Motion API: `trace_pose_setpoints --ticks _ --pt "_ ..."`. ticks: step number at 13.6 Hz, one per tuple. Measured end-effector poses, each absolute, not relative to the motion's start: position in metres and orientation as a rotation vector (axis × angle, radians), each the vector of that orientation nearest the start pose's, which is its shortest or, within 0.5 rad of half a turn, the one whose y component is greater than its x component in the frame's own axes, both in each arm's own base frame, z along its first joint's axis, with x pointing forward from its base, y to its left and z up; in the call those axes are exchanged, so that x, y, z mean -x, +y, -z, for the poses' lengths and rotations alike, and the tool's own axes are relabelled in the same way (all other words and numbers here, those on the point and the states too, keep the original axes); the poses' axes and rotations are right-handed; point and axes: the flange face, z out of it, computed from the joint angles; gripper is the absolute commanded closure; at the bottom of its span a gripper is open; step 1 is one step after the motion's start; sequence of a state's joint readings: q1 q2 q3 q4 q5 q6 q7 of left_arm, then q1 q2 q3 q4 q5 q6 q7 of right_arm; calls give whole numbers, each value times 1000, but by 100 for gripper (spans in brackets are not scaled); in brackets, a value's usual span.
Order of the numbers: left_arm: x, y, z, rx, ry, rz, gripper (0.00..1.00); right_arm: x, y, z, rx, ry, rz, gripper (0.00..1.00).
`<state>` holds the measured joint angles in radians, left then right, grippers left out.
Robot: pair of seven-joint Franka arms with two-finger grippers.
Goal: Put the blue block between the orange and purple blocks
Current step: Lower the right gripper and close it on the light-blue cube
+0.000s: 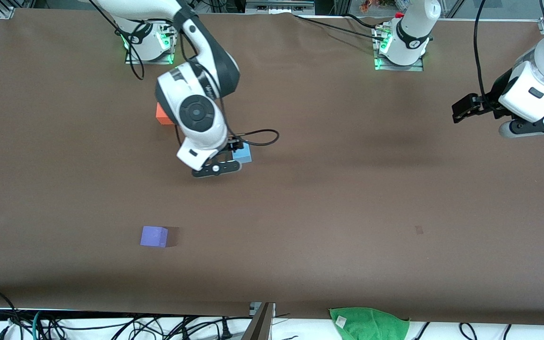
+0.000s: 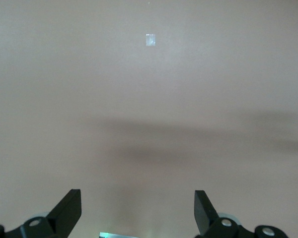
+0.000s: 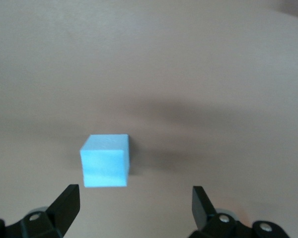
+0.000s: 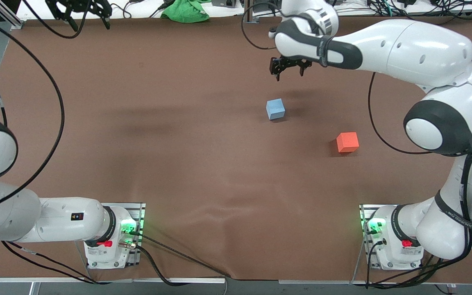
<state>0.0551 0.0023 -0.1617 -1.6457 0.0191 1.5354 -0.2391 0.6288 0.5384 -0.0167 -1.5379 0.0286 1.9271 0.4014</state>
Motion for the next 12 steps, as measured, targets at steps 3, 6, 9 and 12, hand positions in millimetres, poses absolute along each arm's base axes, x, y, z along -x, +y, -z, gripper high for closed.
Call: trace_pose_setpoints --ticks 3,6,9,12 --pt "-539 -57 -568 3091 -193 -156 0 -542 401 -289 3168 -272 -161 0" --pt "-544 -50 -561 3094 -199 -155 0 -528 406 -263 3149 -249 -94 0" --pt "-548 -37 -555 3097 -189 -171 0 -518 407 -247 3134 -233 -54 0" --pt "-549 -37 -553 3097 -182 -176 0 -506 412 -235 3129 -224 -43 0"
